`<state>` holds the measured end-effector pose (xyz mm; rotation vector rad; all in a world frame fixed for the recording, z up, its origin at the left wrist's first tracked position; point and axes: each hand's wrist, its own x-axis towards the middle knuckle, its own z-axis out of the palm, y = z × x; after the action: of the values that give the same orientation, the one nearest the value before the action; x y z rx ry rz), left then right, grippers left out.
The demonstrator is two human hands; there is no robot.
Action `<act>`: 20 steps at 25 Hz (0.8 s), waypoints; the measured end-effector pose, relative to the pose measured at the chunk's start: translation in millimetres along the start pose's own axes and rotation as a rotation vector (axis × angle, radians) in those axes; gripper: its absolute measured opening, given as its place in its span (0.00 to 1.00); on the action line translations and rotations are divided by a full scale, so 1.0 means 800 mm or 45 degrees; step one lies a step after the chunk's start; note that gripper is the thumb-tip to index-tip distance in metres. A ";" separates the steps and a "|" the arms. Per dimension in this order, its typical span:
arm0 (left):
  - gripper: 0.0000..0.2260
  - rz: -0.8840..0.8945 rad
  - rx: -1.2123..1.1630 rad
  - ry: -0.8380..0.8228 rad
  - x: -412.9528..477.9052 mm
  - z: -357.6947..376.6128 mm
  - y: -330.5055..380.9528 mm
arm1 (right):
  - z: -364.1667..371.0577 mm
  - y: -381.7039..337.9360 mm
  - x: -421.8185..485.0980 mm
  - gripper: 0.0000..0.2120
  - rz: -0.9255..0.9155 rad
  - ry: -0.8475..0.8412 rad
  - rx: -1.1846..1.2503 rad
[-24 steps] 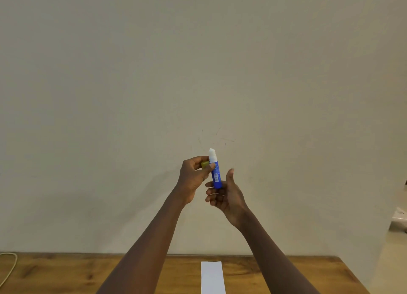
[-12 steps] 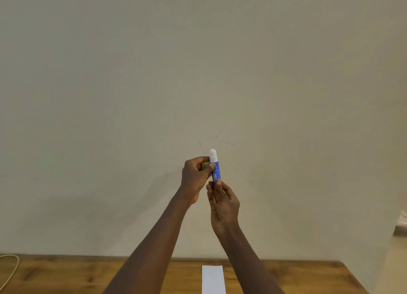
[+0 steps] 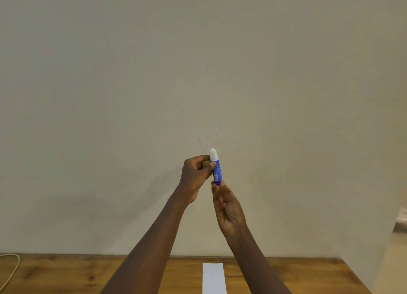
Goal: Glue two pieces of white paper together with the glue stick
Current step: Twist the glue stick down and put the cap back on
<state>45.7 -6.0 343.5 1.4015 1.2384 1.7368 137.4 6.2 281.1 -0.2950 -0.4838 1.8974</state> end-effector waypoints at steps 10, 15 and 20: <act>0.13 -0.025 0.027 0.027 -0.004 -0.003 -0.002 | 0.014 -0.012 0.002 0.10 0.124 0.062 -0.134; 0.12 -0.023 0.067 0.077 -0.003 0.004 -0.002 | 0.003 -0.005 0.001 0.05 -0.123 0.069 -0.262; 0.12 0.000 0.084 0.031 -0.003 0.002 0.006 | 0.007 -0.023 -0.002 0.19 0.138 0.033 -0.356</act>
<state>48.5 -9.4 346.9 1.4217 1.3199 1.7325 150.7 9.0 294.3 -0.5376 -0.7297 1.9274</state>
